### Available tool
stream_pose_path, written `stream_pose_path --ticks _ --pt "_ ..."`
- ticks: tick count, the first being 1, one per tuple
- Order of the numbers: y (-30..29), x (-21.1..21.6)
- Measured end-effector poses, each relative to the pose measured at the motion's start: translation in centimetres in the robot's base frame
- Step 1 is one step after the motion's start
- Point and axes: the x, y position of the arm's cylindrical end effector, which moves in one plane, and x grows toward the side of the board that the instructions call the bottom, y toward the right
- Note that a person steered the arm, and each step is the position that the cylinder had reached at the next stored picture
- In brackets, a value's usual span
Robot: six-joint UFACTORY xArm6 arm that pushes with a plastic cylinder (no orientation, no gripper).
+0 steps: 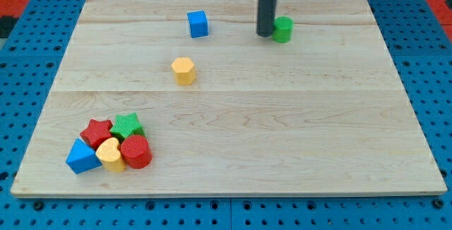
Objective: Point your arm to blue cube
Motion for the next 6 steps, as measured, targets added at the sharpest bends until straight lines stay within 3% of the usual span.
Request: stream_pose_path --ticks 1,2,3,6 --pt "2.9 0.0" --pt "2.0 0.4" --pt "-1.4 3.1" --pt "-16.8 3.1"
